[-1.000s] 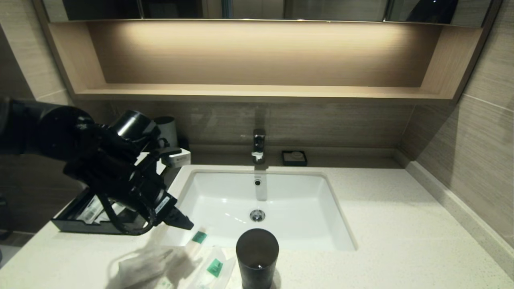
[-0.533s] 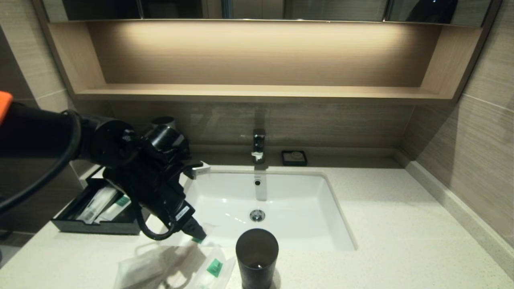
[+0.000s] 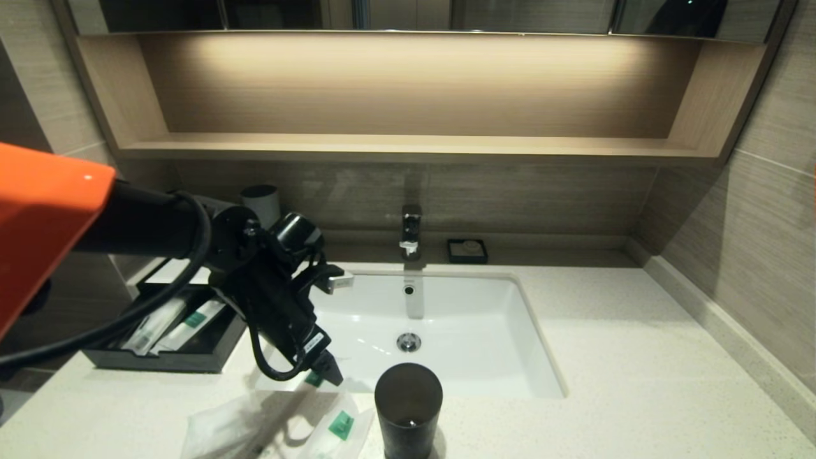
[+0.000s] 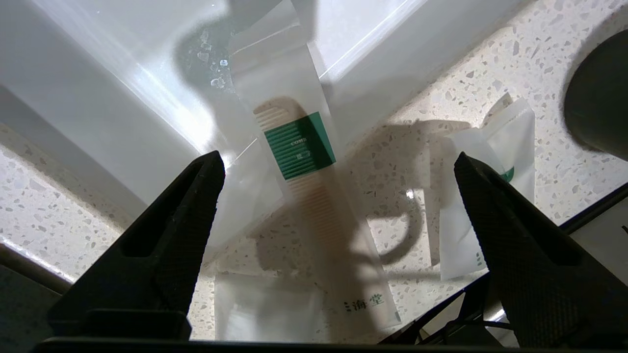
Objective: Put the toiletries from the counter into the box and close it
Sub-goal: Pick up the bathroom toiletry
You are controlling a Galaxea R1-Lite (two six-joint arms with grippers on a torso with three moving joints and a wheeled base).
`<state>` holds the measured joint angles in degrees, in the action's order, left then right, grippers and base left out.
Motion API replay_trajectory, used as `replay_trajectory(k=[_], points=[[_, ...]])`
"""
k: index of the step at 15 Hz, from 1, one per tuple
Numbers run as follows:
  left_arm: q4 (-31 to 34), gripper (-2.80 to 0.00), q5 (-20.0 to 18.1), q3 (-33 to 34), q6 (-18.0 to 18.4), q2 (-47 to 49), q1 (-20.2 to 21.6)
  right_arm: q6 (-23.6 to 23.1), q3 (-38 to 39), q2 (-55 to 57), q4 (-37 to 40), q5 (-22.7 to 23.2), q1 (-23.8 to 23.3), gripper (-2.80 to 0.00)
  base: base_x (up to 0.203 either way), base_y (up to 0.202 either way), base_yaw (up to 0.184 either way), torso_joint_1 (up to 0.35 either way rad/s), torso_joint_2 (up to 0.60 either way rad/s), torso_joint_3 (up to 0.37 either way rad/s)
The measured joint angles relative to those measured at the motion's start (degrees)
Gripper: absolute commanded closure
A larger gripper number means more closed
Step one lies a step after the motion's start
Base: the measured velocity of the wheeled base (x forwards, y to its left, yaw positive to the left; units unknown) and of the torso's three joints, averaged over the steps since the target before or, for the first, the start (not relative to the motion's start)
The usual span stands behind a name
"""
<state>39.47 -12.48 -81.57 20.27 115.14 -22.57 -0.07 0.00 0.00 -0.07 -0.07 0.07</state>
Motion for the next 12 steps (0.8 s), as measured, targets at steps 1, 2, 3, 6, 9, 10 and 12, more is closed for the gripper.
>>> replay_trajectory(k=[1,2,3,6,9,10,12], points=[[0.0,-2.80,0.2,-0.5,-0.2,0.6,-0.1,0.0,0.0,0.0,0.0,0.0,0.0,0.00,0.000,0.000,0.000,0.000,0.00,0.000],[0.2,-2.80,0.8,-0.9,-0.2,1.3,-0.1,0.0,0.0,0.0,0.0,0.0,0.0,0.00,0.000,0.000,0.000,0.000,0.00,0.000],[0.2,-2.80,1.3,-1.4,-0.3,1.8,-0.1,0.0,0.0,0.0,0.0,0.0,0.0,0.00,0.000,0.000,0.000,0.000,0.00,0.000],[0.4,-2.80,1.5,-2.8,-1.6,3.3,-0.1,0.0,0.0,0.0,0.0,0.0,0.0,0.00,0.000,0.000,0.000,0.000,0.00,0.000],[3.2,-2.80,1.5,-4.9,-2.1,4.9,-0.1,0.0,0.0,0.0,0.0,0.0,0.0,0.00,0.000,0.000,0.000,0.000,0.00,0.000],[4.5,-2.80,1.5,-5.7,-2.4,5.4,-0.1,0.0,0.0,0.0,0.0,0.0,0.0,0.00,0.000,0.000,0.000,0.000,0.00,0.000],[6.4,-2.80,1.5,-7.1,-2.5,6.3,-0.1,0.0,0.0,0.0,0.0,0.0,0.0,0.00,0.000,0.000,0.000,0.000,0.00,0.000]])
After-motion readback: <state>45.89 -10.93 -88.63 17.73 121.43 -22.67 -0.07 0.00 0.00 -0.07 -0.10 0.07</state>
